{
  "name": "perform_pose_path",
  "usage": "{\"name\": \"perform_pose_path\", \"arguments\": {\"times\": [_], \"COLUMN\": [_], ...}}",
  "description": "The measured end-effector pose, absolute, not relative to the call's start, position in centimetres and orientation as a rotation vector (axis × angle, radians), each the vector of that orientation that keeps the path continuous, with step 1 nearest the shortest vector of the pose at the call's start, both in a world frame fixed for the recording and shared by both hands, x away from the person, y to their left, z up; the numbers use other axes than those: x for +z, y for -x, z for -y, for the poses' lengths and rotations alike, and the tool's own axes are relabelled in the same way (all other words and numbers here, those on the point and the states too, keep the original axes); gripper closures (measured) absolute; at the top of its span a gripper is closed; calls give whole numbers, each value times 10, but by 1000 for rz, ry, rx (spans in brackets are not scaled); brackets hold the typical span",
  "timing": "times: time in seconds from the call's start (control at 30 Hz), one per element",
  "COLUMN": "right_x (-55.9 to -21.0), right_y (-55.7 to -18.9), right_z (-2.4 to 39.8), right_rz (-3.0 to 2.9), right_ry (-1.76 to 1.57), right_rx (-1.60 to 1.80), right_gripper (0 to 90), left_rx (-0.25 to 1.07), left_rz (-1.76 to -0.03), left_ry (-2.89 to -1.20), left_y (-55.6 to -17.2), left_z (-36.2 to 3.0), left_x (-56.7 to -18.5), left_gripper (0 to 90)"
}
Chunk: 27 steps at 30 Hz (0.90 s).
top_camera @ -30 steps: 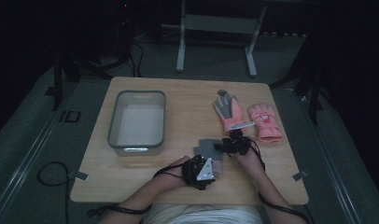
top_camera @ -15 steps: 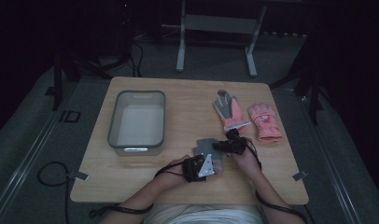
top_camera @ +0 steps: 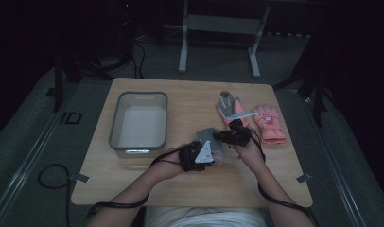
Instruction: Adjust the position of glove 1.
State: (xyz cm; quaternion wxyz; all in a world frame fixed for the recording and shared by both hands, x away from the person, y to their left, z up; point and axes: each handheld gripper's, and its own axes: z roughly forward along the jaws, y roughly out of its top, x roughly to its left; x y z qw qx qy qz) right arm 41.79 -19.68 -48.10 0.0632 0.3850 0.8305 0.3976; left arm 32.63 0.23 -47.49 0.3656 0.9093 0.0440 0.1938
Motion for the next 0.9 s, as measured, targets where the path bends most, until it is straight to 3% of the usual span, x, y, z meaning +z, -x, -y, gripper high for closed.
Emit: {"name": "perform_pose_path", "arguments": {"times": [0.3, 0.9], "right_x": [-450, -415], "right_y": [-428, -452], "right_z": [179, 128], "right_rz": [-2482, -2495], "right_ry": [-1117, -1048], "right_rx": [1246, 1293], "right_gripper": [766, 766], "left_rx": [558, 632], "left_rz": [-100, -142], "left_ry": [-2365, -2377], "left_y": [-335, -348], "left_z": [-19, -64], "left_x": [-442, -416], "left_gripper": [700, 701]}}
